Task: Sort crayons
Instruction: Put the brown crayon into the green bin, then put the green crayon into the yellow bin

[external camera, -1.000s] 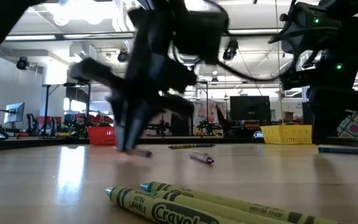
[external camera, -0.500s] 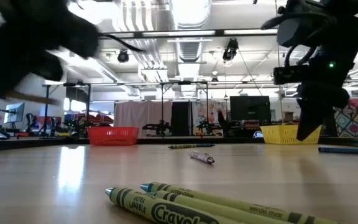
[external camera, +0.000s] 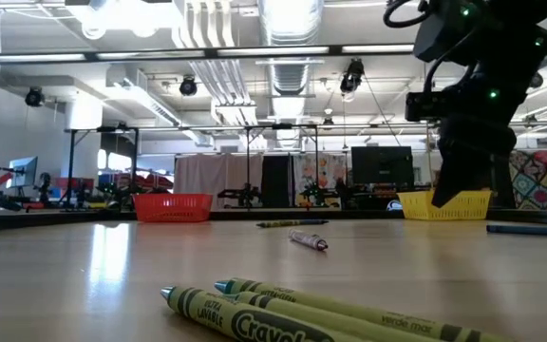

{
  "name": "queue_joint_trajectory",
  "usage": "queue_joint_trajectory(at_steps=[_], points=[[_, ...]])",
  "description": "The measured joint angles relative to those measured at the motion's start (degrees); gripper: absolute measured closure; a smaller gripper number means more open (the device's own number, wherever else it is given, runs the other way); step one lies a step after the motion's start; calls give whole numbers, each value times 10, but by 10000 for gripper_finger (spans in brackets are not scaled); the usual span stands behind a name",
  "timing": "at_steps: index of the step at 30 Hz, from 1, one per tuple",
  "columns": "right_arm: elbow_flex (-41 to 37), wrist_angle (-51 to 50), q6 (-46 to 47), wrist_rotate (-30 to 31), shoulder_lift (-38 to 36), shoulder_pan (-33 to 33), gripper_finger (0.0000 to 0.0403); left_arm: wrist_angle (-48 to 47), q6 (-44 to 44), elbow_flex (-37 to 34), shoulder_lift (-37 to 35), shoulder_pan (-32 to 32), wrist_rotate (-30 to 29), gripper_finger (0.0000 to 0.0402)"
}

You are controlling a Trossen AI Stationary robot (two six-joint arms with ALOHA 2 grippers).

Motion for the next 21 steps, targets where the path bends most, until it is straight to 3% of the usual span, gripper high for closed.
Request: queue_joint_trajectory(at_steps=[4,6,12,16,19,21], points=[[9,0,-24,0,0,-13,213,90,-70,-55,10,-31,104,389],[15,-1,-28,0,0,-19,213,105,-97,-71,11,-40,122,376],[27,0,-49,-1,0,-23,213,106,-79,-82,11,-49,48,329],[28,-1,-50,-2,0,-23,213,96,-43,-83,8,-45,43,292],[28,6,-34,-1,0,-27,213,59,-9,-57,-3,-38,21,269],[26,44,-8,1,5,-36,213,7,27,-30,-13,-32,-23,259]])
